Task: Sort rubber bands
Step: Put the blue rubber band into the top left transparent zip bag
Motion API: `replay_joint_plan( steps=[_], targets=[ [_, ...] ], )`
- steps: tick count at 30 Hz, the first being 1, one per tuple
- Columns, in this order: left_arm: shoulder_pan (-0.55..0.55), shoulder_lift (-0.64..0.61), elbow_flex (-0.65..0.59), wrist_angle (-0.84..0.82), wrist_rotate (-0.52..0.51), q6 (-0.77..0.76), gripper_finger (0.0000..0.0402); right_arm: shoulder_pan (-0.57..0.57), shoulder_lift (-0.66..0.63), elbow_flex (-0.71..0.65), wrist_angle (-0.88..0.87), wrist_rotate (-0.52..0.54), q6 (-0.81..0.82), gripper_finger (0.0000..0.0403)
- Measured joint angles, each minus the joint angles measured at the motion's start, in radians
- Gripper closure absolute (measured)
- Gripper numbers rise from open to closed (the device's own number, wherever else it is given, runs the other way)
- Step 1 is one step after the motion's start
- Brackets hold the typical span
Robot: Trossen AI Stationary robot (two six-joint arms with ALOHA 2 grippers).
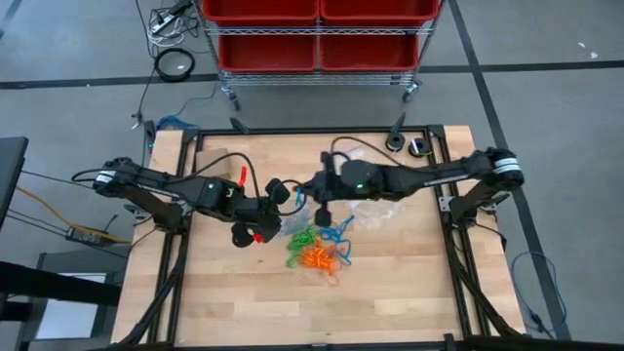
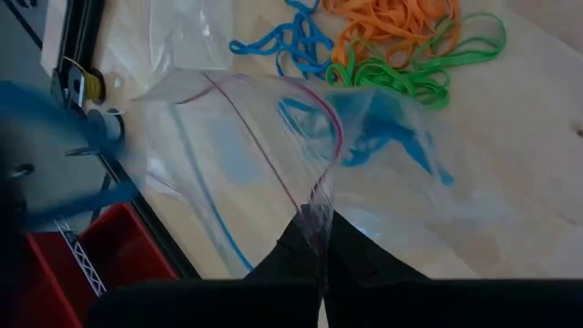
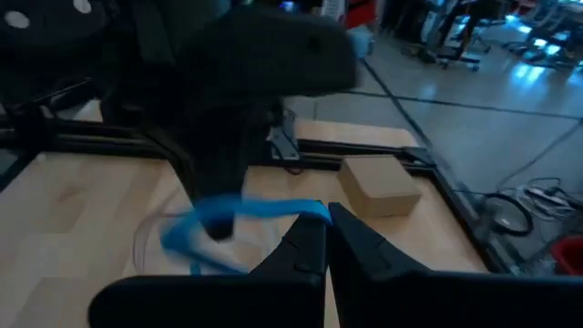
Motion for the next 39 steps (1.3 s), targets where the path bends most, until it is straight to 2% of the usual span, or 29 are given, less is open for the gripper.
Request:
replay_joint_plan(
  steps=[4,12,16,32,39],
  targets=[
    [0.000,0.000,0.000,0.001,0.000,0.001,0.0401,-0.001,0.057,0.030,-0.048,-0.010,0.000,0.0403],
    [0.000,0.000,0.000,0.020,-0.010,0.019,0.0401,-0.009,0.059,0.033,-0.162,-0.001,0.021,0.0403],
    [0.000,0.000,0.002,0.053,-0.034,0.033,0.0401,-0.003,0.059,0.033,-0.173,-0.067,-0.005,0.0403],
    [0.045,0.000,0.003,0.054,0.002,0.042,0.0401,0.068,0.053,0.032,-0.064,-0.041,-0.121,0.0403],
    [0.039,0.000,0.003,0.082,0.003,0.044,0.0401,0.041,0.053,0.032,-0.177,-0.070,-0.066,0.0403]
  ],
)
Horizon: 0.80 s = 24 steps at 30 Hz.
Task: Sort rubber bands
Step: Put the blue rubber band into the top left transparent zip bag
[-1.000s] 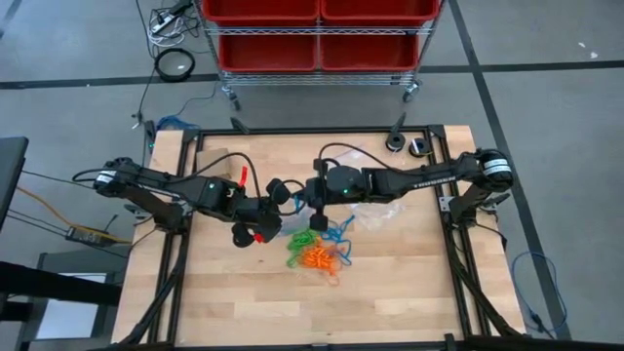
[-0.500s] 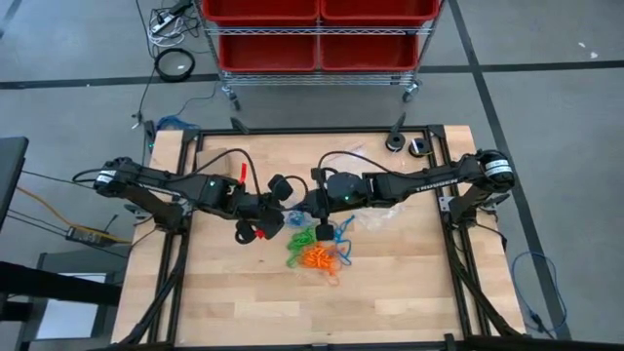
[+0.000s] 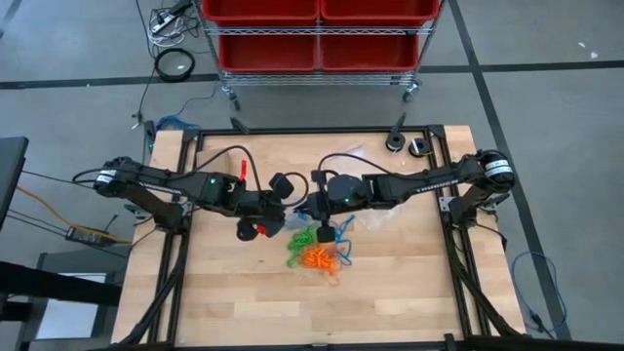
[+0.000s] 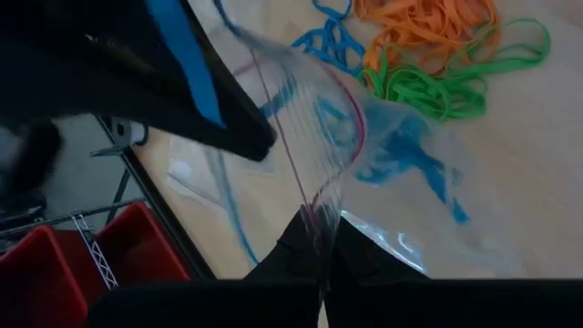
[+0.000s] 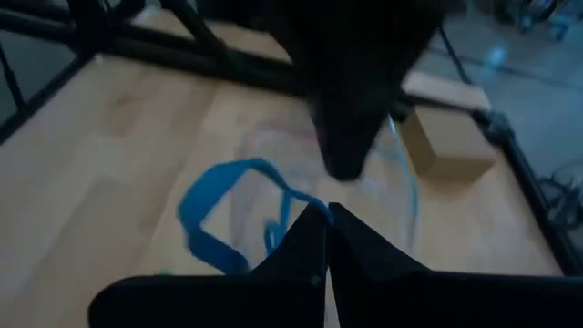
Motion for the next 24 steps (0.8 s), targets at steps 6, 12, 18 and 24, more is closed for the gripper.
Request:
replay_joint_plan(
  steps=[6,12,18,24],
  targets=[
    [-0.011,0.000,0.001,0.071,0.000,0.041,0.0401,-0.021,0.001,0.000,-0.092,-0.034,0.039,0.0403],
    [-0.009,0.000,0.001,0.100,0.004,0.062,0.0401,-0.021,0.004,0.000,-0.100,-0.035,0.030,0.0387],
    [-0.008,0.000,0.001,0.084,0.004,0.062,0.0401,-0.015,-0.018,0.030,-0.185,0.023,0.009,0.0297],
    [-0.005,0.000,0.001,0.081,-0.003,0.060,0.0401,0.017,-0.041,0.142,-0.341,0.091,-0.002,0.0219]
  ],
)
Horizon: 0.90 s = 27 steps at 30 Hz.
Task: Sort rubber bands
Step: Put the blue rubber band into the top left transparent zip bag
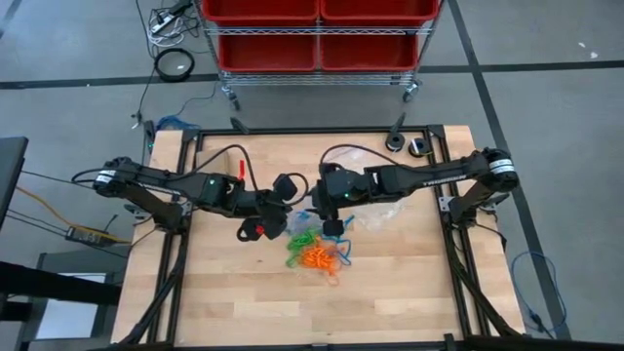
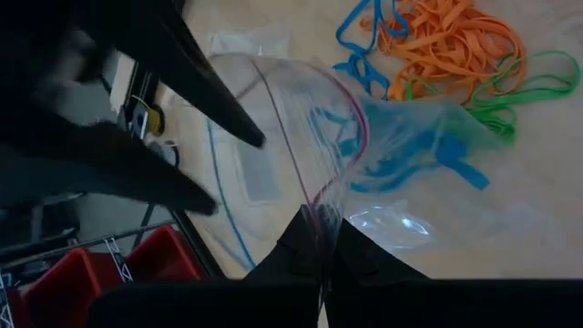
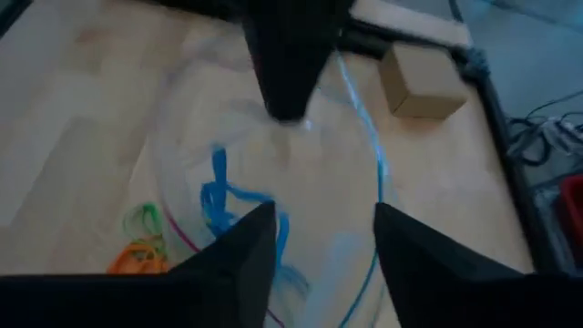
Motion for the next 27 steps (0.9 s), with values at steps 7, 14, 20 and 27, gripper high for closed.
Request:
replay_joint_plan(
  steps=[7,14,20,27],
  targets=[
    [0.027,-0.003,0.000,-0.080,-0.032,-0.036,0.0401,0.078,-0.111,0.038,-0.093,0.113,-0.006,0.0210],
    [0.035,-0.029,0.000,-0.161,-0.033,-0.060,0.0401,0.118,-0.237,-0.025,-0.277,0.181,0.113,0.0228],
    [0.035,-0.037,-0.001,-0.232,-0.032,-0.090,0.0401,0.117,-0.262,-0.272,-0.230,0.128,0.189,0.0231],
    [0.020,-0.039,-0.002,-0.228,-0.025,-0.110,0.0401,0.042,-0.215,-0.616,0.177,0.002,0.263,0.0236]
  ],
)
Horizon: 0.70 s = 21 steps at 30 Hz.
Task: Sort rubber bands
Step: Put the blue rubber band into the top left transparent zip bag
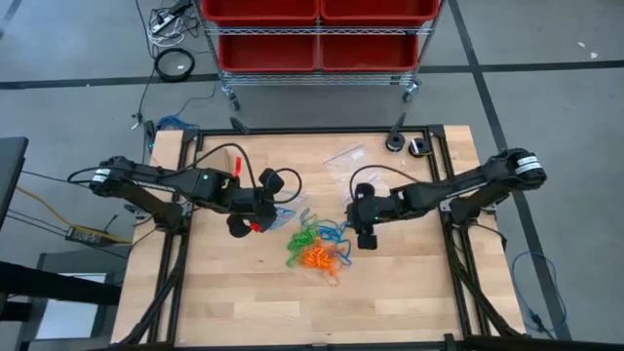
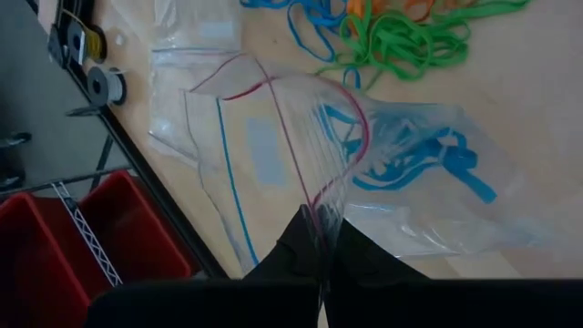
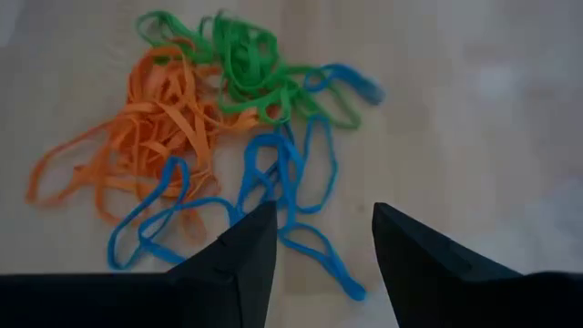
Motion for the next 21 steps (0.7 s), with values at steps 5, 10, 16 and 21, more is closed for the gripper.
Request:
replay_joint_plan(
  steps=[5,10,16,21],
  targets=[
    [0.001,0.000,0.000,0.004,0.014,-0.006,0.0401,-0.042,0.067,-0.113,0.204,-0.085,0.049,0.0242],
    [0.000,0.000,0.000,0.012,0.016,-0.006,0.0401,-0.044,0.183,-0.119,0.280,-0.168,0.053,0.0247],
    [0.000,0.000,0.000,0.014,0.017,-0.006,0.0401,-0.041,0.252,-0.092,0.325,-0.164,0.048,0.0263],
    [0.000,0.000,0.000,0.013,0.018,-0.010,0.0401,-0.041,0.242,-0.087,0.312,-0.134,0.013,0.0343]
  ],
)
